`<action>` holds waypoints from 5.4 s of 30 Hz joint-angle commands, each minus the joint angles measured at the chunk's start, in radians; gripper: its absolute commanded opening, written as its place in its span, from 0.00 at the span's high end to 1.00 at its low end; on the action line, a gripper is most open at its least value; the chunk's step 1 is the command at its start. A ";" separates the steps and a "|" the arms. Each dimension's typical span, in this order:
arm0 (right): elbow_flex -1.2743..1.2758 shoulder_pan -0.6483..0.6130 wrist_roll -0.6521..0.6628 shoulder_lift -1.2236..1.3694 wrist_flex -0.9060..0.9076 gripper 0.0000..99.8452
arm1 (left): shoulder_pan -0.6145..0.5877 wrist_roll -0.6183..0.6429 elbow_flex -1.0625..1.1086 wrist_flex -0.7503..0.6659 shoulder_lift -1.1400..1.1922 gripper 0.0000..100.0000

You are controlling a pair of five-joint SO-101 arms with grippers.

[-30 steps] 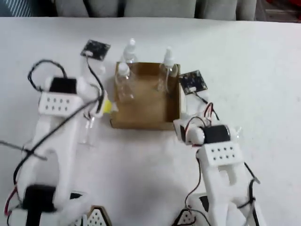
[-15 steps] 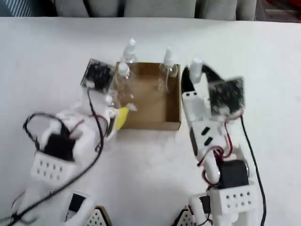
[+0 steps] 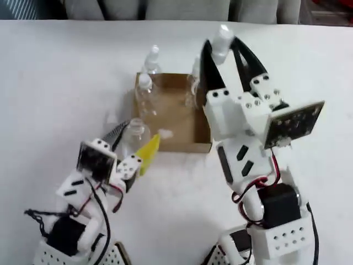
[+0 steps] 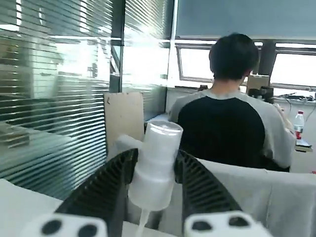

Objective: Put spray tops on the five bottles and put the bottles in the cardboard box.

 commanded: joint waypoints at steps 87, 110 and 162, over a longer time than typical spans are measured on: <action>0.152 -0.171 -0.109 0.119 0.312 0.99 | 0.001 0.012 0.107 -0.083 -0.104 0.98; 0.308 -0.272 -0.101 0.053 0.300 0.98 | 0.001 0.011 0.107 -0.084 -0.104 0.98; 1.232 0.367 -0.098 -0.684 0.174 0.98 | -0.091 0.176 -0.146 -0.895 0.748 0.98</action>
